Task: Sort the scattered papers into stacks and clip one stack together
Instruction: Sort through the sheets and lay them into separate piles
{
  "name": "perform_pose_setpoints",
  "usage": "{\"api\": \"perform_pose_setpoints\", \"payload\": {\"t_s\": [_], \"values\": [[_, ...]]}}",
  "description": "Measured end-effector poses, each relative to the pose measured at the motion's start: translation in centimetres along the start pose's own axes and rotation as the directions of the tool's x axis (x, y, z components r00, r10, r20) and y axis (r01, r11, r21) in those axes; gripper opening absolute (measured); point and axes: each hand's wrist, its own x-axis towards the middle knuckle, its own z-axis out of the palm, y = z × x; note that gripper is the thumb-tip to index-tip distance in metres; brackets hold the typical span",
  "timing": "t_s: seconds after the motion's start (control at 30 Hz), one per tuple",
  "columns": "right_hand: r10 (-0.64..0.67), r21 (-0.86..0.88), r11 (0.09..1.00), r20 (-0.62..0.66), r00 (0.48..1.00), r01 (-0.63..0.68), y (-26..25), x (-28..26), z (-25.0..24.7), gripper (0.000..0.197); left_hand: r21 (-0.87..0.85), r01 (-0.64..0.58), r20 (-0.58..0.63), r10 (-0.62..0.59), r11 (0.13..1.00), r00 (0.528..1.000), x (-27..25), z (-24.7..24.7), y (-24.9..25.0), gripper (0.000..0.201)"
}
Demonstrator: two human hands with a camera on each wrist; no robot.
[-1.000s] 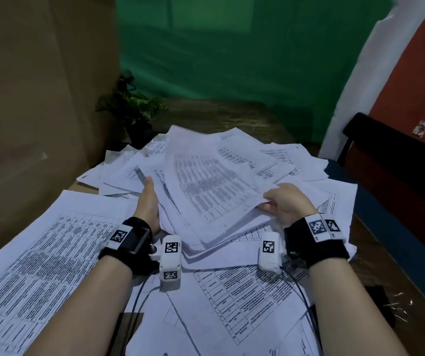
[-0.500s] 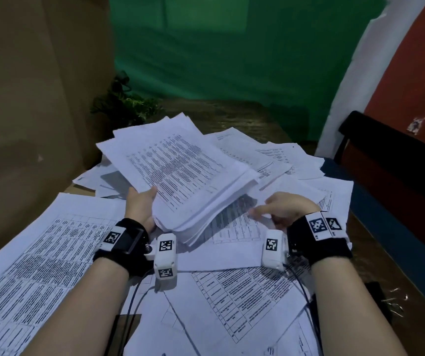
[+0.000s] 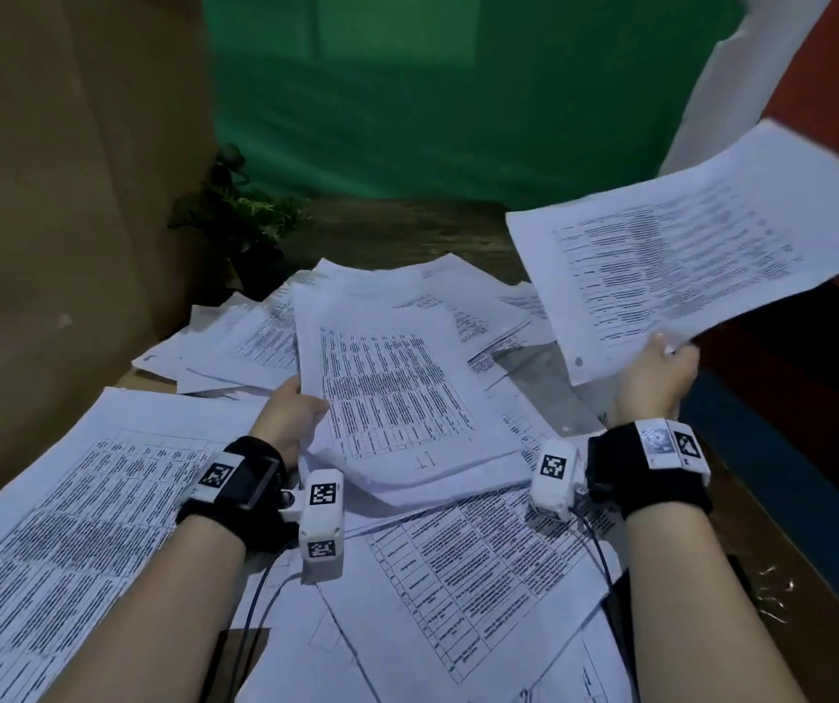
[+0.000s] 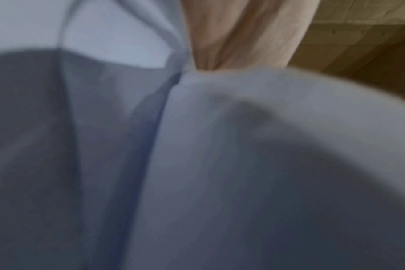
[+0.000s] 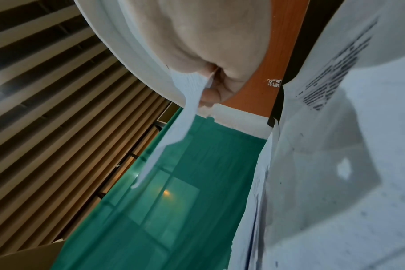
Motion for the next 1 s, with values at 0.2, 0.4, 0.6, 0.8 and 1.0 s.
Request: {"api": "perform_pose_setpoints", "payload": {"t_s": [0.2, 0.4, 0.6, 0.8, 1.0], "values": [[-0.027, -0.039, 0.998, 0.548, 0.836, 0.057, 0.6, -3.1, 2.2, 0.012, -0.010, 0.022, -0.003, -0.022, 1.000, 1.000, -0.9, 0.0, 0.7, 0.031], [0.083, -0.226, 0.964, 0.760, 0.645, 0.142, 1.3, -5.4, 3.5, 0.008, -0.037, 0.035, -0.043, -0.036, 0.999, 0.998, -2.1, 0.5, 1.5, 0.046], [0.125, -0.291, 0.934, 0.809, 0.575, 0.206, 3.1, -6.7, 4.7, 0.004, -0.226, 0.087, 0.068, -0.073, 0.970, 0.995, -1.9, 0.4, 1.8, 0.055], [0.193, -0.297, 0.950, 0.807, 0.559, 0.101, 2.9, -7.8, 5.3, 0.038, 0.124, -0.067, 0.065, 0.059, 0.990, 0.996, -1.7, 0.5, 1.3, 0.041], [0.407, -0.203, 0.910, 0.611, 0.679, -0.362, 2.9, -5.9, 4.9, 0.061, -0.129, -0.175, -0.179, 0.151, 0.976, 0.972, -0.6, -1.1, 1.9, 0.032]]}}
